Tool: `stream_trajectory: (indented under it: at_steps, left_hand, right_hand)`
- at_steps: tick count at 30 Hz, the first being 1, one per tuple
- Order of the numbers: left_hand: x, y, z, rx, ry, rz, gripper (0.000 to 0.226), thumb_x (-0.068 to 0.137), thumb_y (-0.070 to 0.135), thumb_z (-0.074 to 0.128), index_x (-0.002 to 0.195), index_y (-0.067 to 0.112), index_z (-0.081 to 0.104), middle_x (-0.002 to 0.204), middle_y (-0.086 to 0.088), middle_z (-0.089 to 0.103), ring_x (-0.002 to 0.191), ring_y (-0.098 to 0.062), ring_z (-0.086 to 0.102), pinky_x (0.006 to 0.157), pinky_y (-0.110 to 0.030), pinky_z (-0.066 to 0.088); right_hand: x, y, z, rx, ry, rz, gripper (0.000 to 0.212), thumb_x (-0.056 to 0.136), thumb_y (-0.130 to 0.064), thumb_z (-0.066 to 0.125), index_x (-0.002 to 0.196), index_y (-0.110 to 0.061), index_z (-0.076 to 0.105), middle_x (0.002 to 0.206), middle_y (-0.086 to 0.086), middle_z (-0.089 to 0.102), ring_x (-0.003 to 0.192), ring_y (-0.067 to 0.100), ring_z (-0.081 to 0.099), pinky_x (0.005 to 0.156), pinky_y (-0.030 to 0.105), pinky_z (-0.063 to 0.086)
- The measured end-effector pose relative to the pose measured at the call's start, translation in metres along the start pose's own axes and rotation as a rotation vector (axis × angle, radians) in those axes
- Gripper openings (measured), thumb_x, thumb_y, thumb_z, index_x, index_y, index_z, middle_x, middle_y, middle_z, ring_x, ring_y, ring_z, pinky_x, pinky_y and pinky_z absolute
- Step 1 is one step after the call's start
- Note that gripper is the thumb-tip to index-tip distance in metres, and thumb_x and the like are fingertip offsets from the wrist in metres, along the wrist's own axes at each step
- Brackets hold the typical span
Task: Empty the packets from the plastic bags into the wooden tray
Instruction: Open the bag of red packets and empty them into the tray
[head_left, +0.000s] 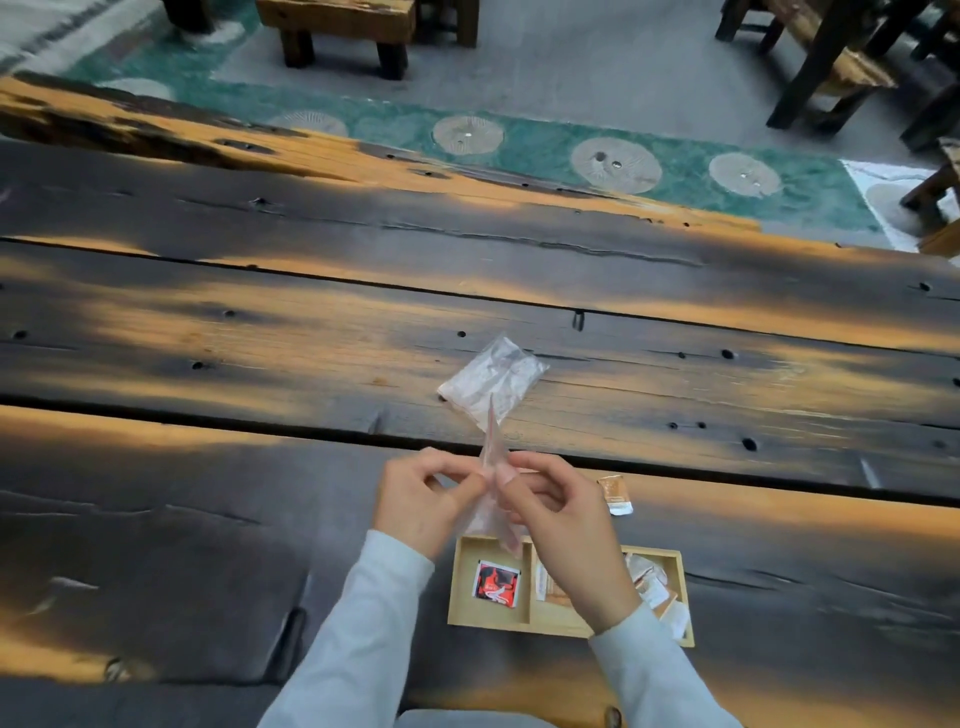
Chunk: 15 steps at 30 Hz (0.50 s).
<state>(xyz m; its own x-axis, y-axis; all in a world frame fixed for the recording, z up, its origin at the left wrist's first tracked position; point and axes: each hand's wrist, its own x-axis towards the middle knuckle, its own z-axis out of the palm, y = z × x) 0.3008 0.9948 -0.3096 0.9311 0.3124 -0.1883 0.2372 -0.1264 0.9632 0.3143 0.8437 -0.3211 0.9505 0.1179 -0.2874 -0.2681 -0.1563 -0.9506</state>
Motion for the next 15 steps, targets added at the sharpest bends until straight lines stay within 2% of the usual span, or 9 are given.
stream_trajectory:
  at_steps: [2,4,6,8,10,12,15]
  left_hand:
    - [-0.012,0.001,0.021,0.0,-0.02,-0.039,0.03,0.069,0.0,0.082,0.058,0.027,0.074,0.056,0.013,0.068,0.049,0.003,0.052,0.053,-0.008,0.038]
    - [-0.021,-0.001,0.038,-0.004,-0.025,-0.087,0.015,0.062,0.013,0.085,0.057,0.023,0.075,0.055,0.014,0.067,0.048,0.002,0.049,0.053,-0.011,0.039]
    - [-0.028,-0.001,0.052,0.015,-0.033,-0.13,0.005,0.056,0.022,0.081,0.057,0.021,0.076,0.057,0.01,0.067,0.053,-0.004,0.054,0.056,-0.015,0.043]
    - [-0.034,-0.001,0.064,0.038,-0.083,-0.162,0.005,0.054,0.023,0.08,0.058,0.021,0.077,0.061,0.006,0.067,0.059,-0.011,0.061,0.06,-0.026,0.05]
    - [-0.041,0.001,0.074,0.065,-0.135,-0.156,0.004,0.056,0.022,0.081,0.06,0.021,0.079,0.065,0.003,0.066,0.065,-0.018,0.067,0.068,-0.037,0.055]
    - [-0.046,0.003,0.083,0.1,-0.157,-0.129,0.006,0.063,0.019,0.084,0.062,0.023,0.08,0.07,-0.003,0.068,0.07,-0.024,0.07,0.071,-0.04,0.056]
    - [-0.047,0.007,0.091,0.078,-0.167,-0.124,0.009,0.074,0.011,0.082,0.069,0.017,0.081,0.069,-0.005,0.066,0.056,-0.021,0.064,0.055,-0.033,0.053]
  right_hand:
    - [-0.005,0.004,-0.012,0.038,0.043,0.014,0.017,0.083,-0.032,0.082,0.094,-0.019,0.079,0.085,0.005,0.08,0.084,0.019,0.077,0.078,0.033,0.063]
    - [-0.011,0.008,-0.026,0.062,0.057,0.038,0.011,0.082,-0.028,0.084,0.086,-0.018,0.08,0.082,0.006,0.08,0.078,0.016,0.075,0.074,0.03,0.061]
    - [-0.014,0.012,-0.044,0.084,0.046,0.082,0.006,0.084,-0.021,0.083,0.083,-0.016,0.081,0.081,0.008,0.081,0.076,0.016,0.075,0.074,0.031,0.061]
    - [-0.015,0.015,-0.061,0.112,0.029,0.133,0.005,0.086,-0.014,0.08,0.082,-0.012,0.081,0.079,0.011,0.08,0.075,0.019,0.075,0.073,0.035,0.062]
    - [-0.016,0.018,-0.076,0.132,0.004,0.16,0.007,0.088,-0.009,0.077,0.082,-0.008,0.08,0.078,0.013,0.08,0.072,0.02,0.074,0.068,0.03,0.062]
    - [-0.016,0.021,-0.088,0.159,-0.024,0.182,0.009,0.09,-0.006,0.073,0.082,-0.006,0.079,0.076,0.012,0.078,0.071,0.019,0.072,0.067,0.028,0.06]
    - [-0.013,0.025,-0.101,0.202,-0.057,0.175,0.01,0.093,-0.006,0.071,0.086,-0.003,0.078,0.076,0.011,0.075,0.073,0.019,0.07,0.07,0.029,0.059]
